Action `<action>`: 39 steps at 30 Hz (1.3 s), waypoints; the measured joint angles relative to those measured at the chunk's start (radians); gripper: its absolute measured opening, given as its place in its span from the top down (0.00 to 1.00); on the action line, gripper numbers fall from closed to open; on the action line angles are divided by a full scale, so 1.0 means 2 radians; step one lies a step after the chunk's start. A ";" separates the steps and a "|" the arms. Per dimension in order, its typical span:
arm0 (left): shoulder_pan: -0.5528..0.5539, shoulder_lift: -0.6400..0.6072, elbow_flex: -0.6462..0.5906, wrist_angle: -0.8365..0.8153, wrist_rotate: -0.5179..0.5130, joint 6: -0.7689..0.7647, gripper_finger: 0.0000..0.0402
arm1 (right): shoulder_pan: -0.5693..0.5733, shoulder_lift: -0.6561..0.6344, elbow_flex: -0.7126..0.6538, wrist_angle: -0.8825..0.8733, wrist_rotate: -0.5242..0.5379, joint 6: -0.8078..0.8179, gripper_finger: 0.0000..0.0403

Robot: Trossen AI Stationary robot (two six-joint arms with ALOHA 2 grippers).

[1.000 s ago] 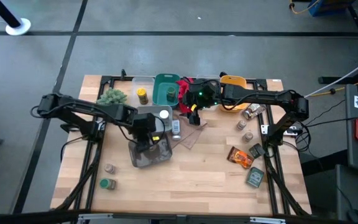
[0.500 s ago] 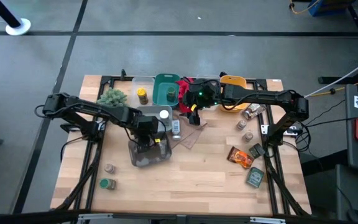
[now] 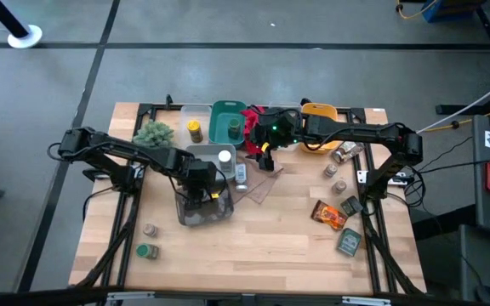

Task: Sort spices by type
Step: Put the brown seasoning bottle into the black bin

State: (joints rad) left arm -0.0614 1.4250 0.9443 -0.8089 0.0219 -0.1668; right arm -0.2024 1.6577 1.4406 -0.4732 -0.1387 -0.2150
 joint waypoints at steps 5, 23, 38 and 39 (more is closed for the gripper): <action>-0.002 0.000 0.000 0.000 0.000 0.009 0.68 | 0.000 0.000 0.000 0.000 0.000 0.000 0.25; -0.002 0.000 0.000 0.005 0.000 0.005 0.52 | 0.000 0.000 0.000 0.000 0.000 0.000 0.25; -0.002 -0.009 0.121 -0.202 0.046 -0.074 0.53 | 0.000 0.000 0.000 0.000 0.000 0.000 0.25; -0.004 -0.009 0.125 -0.219 0.060 -0.098 0.53 | 0.000 0.000 0.000 0.000 0.000 0.000 0.25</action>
State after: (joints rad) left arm -0.0694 1.4062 1.1943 -1.2477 0.1415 -0.3625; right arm -0.2028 1.6577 1.4406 -0.4737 -0.1387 -0.2153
